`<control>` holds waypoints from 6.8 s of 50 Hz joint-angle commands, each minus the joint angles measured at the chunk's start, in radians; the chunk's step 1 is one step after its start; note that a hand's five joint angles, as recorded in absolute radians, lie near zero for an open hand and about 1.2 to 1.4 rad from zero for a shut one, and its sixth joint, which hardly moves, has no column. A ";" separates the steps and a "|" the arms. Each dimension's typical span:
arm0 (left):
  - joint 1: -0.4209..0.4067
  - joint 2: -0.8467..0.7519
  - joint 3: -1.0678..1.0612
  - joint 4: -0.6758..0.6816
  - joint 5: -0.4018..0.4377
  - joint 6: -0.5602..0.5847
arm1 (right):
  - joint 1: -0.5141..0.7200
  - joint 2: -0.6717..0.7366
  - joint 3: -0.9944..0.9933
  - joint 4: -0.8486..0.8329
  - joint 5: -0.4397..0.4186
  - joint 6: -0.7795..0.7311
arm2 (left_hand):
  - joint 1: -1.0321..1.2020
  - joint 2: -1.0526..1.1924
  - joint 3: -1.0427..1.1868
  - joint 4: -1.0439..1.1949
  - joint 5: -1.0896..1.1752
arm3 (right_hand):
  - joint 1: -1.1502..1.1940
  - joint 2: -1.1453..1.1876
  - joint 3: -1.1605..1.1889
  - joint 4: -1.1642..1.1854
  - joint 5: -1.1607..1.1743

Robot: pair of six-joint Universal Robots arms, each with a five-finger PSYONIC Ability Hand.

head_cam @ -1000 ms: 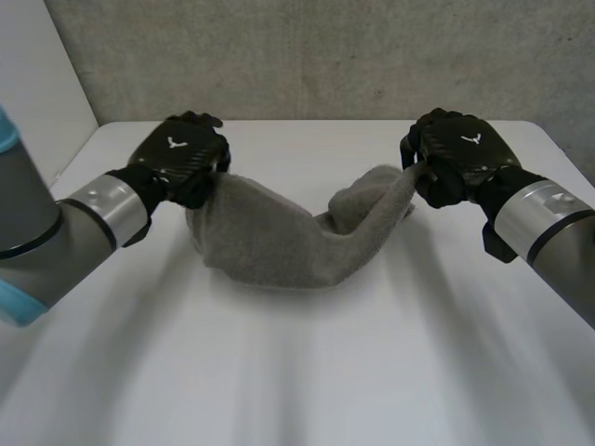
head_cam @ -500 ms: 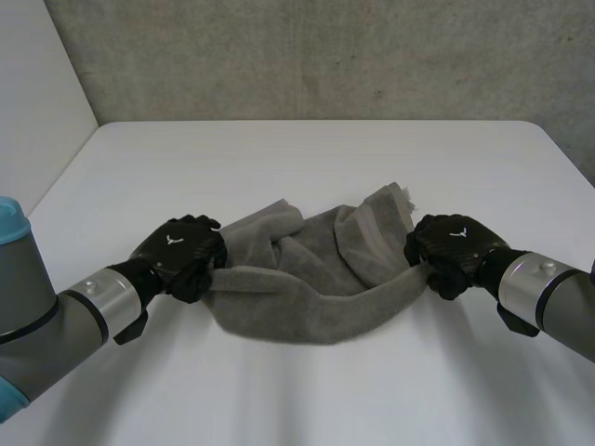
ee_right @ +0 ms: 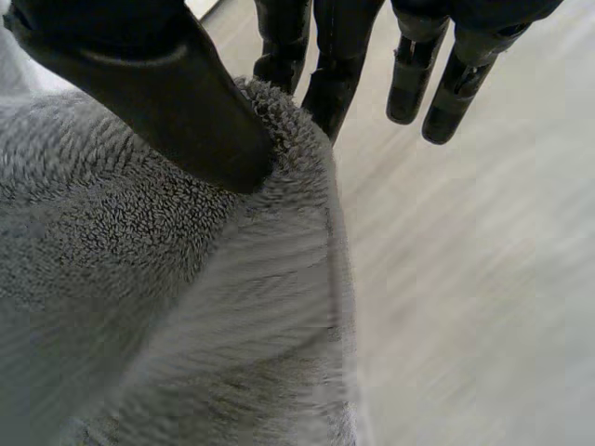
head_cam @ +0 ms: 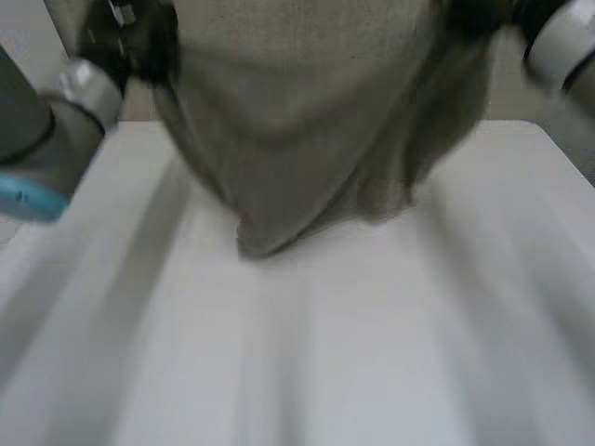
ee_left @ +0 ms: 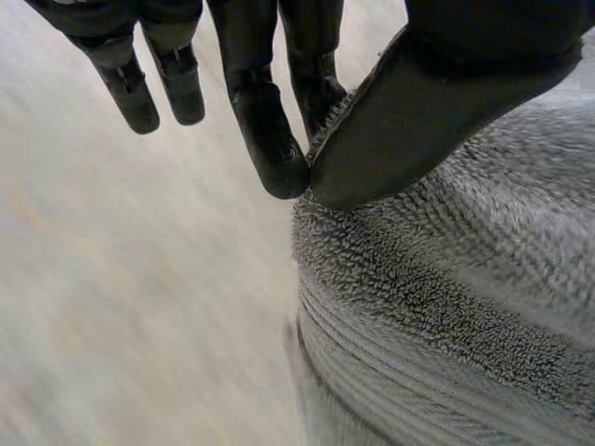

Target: Fold the towel.

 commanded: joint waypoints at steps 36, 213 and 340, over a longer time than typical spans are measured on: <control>0.177 0.336 -1.079 0.322 0.266 0.049 | -0.207 -0.246 1.074 0.018 -0.335 -0.355 | 0.059 0.055 -0.052 -0.059 0.051 | 0.064 0.067 -0.044 -0.076 0.057; 0.197 -0.359 -0.168 -0.058 0.158 0.229 | -0.177 0.471 0.100 0.110 -0.080 -0.396 | 0.059 0.055 -0.052 -0.059 0.051 | 0.064 0.067 -0.044 -0.076 0.057; 0.246 0.118 -0.781 0.037 0.016 0.216 | -0.655 0.089 0.648 -0.032 -0.204 -0.509 | -1.148 -1.151 -0.052 -0.059 -1.156 | 0.064 0.067 -0.044 -0.076 0.057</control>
